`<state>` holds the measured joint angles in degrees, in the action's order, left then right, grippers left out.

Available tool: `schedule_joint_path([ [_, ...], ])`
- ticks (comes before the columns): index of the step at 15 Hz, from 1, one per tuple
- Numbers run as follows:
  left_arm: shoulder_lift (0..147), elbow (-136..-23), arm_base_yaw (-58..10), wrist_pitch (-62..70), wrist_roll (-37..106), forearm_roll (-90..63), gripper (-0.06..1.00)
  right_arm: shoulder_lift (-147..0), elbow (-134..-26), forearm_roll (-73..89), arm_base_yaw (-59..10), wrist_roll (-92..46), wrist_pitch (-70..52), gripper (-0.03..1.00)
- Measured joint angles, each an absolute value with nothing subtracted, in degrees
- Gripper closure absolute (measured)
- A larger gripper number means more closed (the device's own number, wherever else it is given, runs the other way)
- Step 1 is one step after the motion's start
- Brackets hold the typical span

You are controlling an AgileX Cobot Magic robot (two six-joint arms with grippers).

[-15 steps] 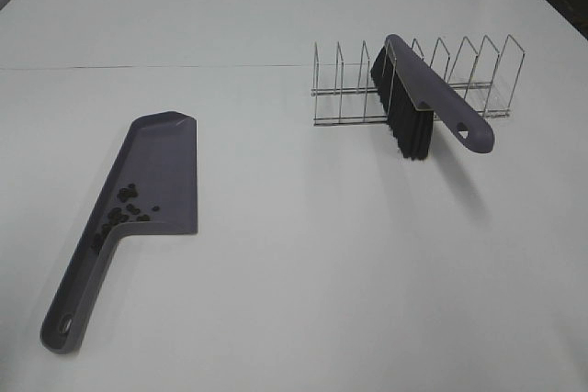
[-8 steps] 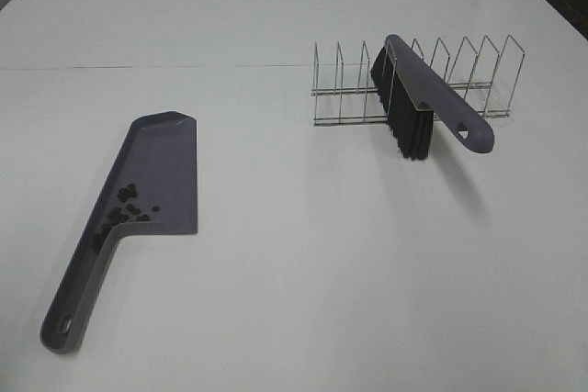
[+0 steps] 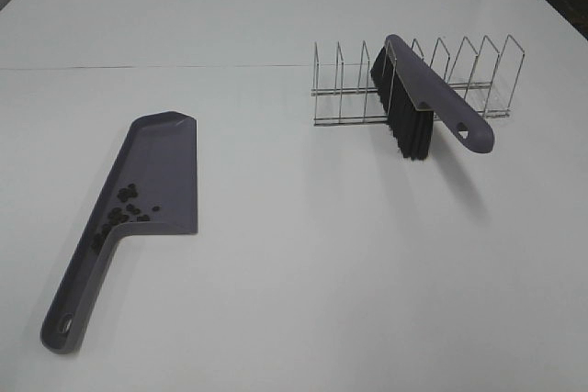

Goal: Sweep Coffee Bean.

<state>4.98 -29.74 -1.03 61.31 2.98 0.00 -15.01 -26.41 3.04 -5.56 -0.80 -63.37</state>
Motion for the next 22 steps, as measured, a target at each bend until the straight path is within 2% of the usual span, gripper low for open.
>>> schedule_joint_path([
  [3, -0.06, -29.74, -1.03, 61.36, 2.98, 0.0, 0.13, -10.83, -26.41, 3.04, -5.56, -0.8, -63.43, 0.17],
  [10, -0.29, -29.74, -1.03, 61.36, 1.26, 0.34, 0.13, -0.4, -26.41, 3.04, -5.56, -0.86, -63.48, 0.17],
  [22, -0.29, -29.74, -1.03, 61.36, 1.2, 0.34, 0.13, 0.23, -26.41, 3.04, -5.56, -1.03, -63.48, 0.17],
])
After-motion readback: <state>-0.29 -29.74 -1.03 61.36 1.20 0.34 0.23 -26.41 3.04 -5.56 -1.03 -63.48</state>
